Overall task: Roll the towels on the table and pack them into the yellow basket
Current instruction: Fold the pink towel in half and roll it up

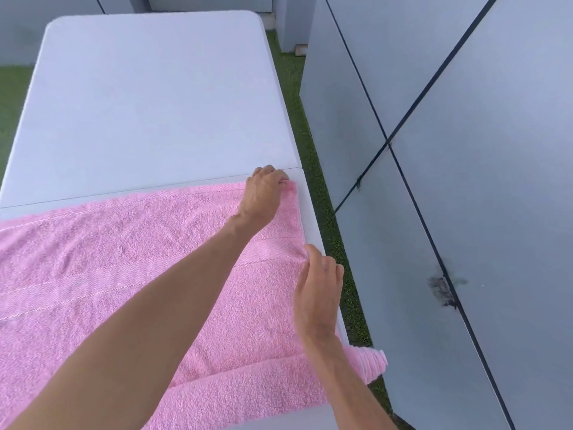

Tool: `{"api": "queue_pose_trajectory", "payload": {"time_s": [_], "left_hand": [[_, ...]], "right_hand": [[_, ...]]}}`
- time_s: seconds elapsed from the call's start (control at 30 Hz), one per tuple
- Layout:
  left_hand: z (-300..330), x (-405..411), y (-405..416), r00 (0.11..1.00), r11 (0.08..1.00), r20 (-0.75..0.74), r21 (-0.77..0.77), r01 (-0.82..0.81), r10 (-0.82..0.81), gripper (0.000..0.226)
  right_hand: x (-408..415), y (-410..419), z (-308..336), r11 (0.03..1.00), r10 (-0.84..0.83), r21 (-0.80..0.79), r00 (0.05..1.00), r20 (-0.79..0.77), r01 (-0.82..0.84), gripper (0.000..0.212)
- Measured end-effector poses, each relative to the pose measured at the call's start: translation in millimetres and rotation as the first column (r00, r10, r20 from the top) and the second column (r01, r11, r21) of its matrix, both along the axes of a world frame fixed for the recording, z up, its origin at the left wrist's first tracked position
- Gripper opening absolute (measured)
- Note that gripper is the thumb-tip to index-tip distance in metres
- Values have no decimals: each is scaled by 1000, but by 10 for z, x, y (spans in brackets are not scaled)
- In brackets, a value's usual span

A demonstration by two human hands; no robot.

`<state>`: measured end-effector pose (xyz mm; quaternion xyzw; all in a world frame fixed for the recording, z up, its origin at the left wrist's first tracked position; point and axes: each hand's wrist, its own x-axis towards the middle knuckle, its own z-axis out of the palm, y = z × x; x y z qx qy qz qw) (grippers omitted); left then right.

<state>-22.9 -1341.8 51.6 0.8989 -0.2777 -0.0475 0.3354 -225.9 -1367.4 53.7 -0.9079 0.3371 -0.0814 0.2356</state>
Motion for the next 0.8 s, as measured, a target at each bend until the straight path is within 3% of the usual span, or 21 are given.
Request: {"api": "queue_pose_trajectory", "payload": {"time_s": [0.17,0.33,0.43,0.57,0.8], "left_hand": [[123,5,-404,999,998,-10,-54,41,-42,23],[1,12,-513,998,999,-36,-20,48,-49,26],[63,-154,-304,993,994,52,-15,105,-104,29],[95,-472,390,985,990,100,12,140,-141,35],[154,-1319,2386,995,982,-65,169,84,-73,28]], "right_hand": [[-45,-318,-54,995,-103,5,995,9,103,44],[-41,-458,-89,998,-54,26,998,-10,54,40],[-33,-388,-89,998,-56,-20,997,-44,55,33],[-92,-210,13,998,9,-60,994,-111,-15,28],[-565,184,276,966,255,9,951,-175,-257,32]]}}
